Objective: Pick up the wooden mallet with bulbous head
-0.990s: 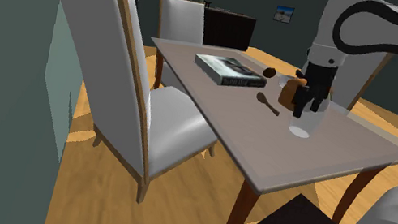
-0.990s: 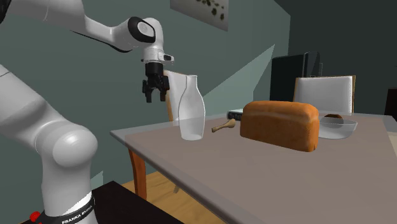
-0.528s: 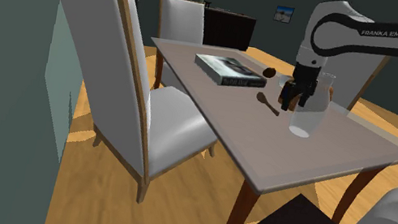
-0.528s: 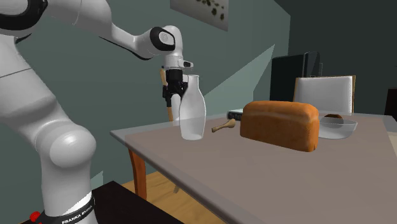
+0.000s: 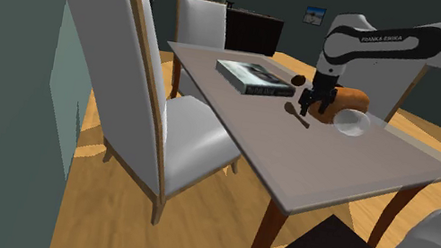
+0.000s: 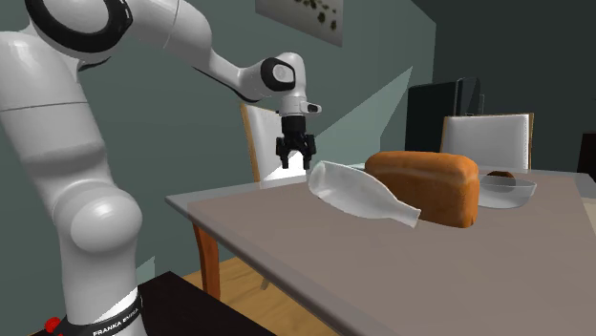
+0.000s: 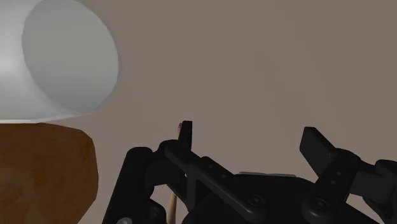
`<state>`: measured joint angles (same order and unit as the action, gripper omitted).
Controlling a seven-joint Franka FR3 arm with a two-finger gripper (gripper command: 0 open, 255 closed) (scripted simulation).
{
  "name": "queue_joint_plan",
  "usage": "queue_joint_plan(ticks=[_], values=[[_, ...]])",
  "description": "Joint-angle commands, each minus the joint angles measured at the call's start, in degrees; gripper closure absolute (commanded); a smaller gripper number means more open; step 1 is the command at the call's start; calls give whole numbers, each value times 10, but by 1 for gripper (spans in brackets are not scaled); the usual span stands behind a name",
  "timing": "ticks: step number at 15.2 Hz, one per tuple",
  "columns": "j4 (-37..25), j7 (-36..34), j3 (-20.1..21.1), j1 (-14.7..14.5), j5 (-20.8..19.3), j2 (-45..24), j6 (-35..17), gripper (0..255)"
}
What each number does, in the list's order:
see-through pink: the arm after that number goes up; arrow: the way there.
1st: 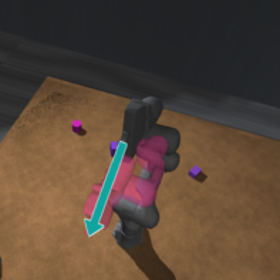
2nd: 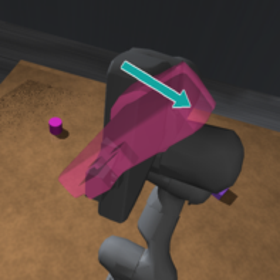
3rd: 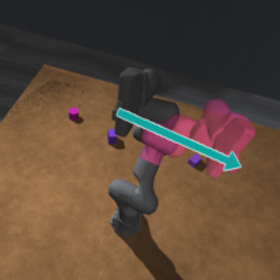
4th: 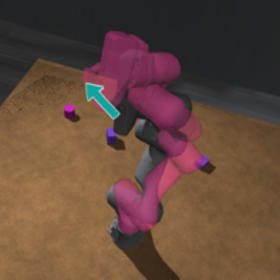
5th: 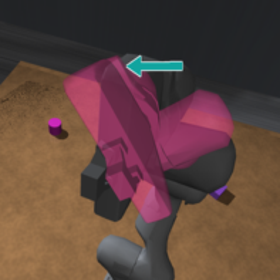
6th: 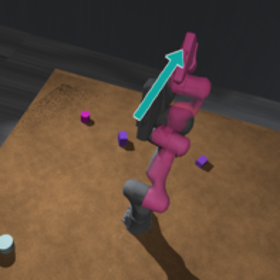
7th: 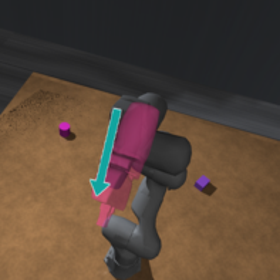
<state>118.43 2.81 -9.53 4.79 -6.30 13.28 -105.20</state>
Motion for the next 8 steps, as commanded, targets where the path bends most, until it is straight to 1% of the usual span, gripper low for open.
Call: queue_joint_plan(ticks=[1,8], values=[[-27,9,-12,5,8,-41,-19,0],[-150,44,-42,30,53,-181,-52,0]])
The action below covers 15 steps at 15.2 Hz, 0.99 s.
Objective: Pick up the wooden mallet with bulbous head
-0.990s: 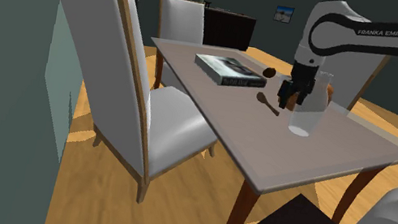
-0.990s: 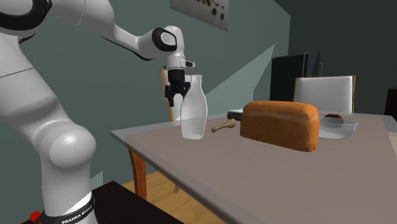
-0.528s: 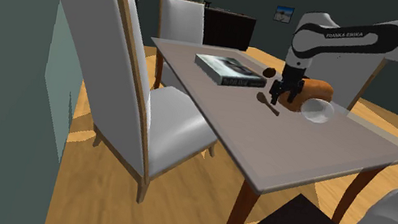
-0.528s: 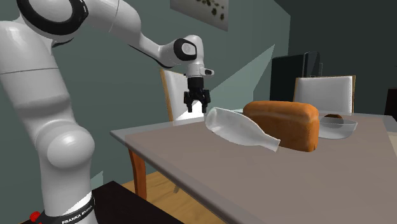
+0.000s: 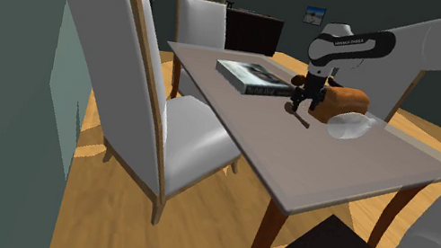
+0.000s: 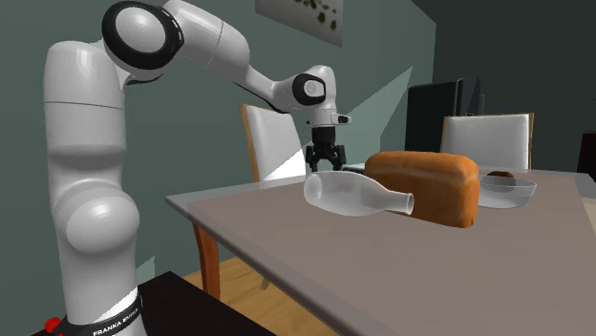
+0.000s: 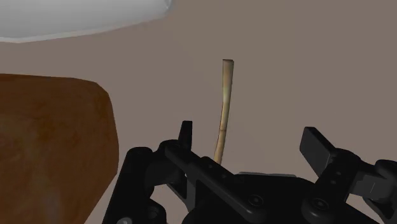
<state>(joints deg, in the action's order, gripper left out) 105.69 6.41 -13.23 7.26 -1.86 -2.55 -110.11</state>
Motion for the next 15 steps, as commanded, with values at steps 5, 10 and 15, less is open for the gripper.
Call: queue_joint_plan(ticks=[5,10,15], values=[[-27,14,-8,12,18,-50,-27,0],[-1,15,-8,12,20,-58,-60,0],[-1,15,-8,12,20,-57,-60,255]])
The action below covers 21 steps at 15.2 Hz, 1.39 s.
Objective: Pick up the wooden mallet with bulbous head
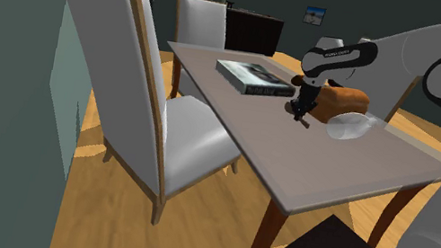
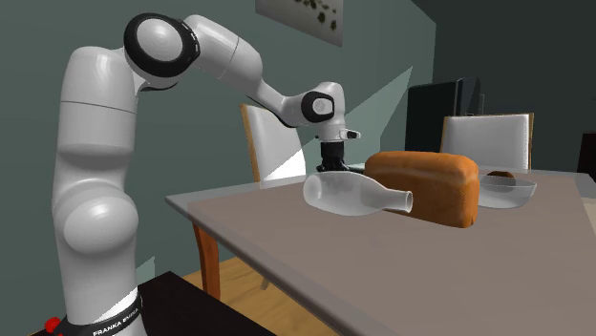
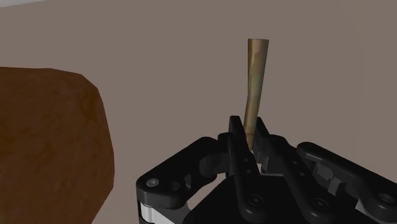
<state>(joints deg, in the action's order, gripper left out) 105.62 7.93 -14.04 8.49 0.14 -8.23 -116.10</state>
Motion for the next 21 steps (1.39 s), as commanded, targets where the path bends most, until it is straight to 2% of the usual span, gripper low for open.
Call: queue_joint_plan(ticks=[1,6,21], values=[[0,0,0,0,0,0,0,255],[-1,0,0,0,0,-1,0,255],[-97,0,-1,0,-4,14,111,255]])
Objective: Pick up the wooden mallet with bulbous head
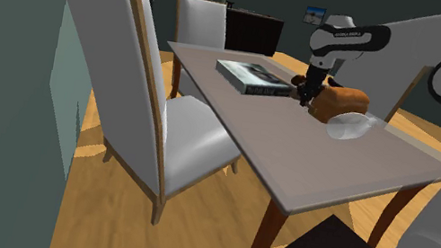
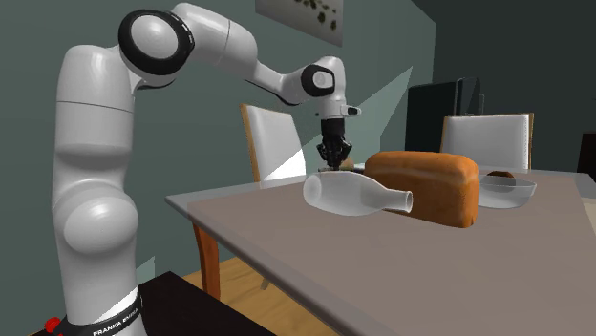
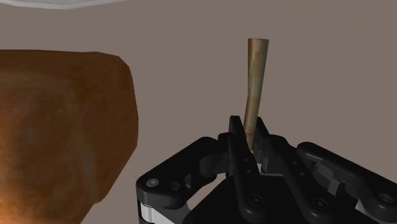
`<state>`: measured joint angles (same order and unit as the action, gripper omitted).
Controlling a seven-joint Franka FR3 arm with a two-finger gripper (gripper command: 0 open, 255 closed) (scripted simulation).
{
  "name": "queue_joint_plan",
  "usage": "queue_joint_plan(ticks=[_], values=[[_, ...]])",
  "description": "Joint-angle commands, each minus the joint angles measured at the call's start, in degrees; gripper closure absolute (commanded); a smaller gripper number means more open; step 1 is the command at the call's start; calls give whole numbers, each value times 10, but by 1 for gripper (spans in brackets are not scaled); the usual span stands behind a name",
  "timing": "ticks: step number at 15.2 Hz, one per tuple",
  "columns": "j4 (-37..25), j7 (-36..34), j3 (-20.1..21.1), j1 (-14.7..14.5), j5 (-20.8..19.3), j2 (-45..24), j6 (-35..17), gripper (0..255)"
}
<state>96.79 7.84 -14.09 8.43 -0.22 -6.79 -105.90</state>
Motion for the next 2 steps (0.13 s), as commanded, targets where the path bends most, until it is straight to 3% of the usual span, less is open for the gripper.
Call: queue_joint_plan(ticks=[1,2], values=[[-10,1,0,0,0,0,11,255],[-10,1,0,0,0,0,11,255]])
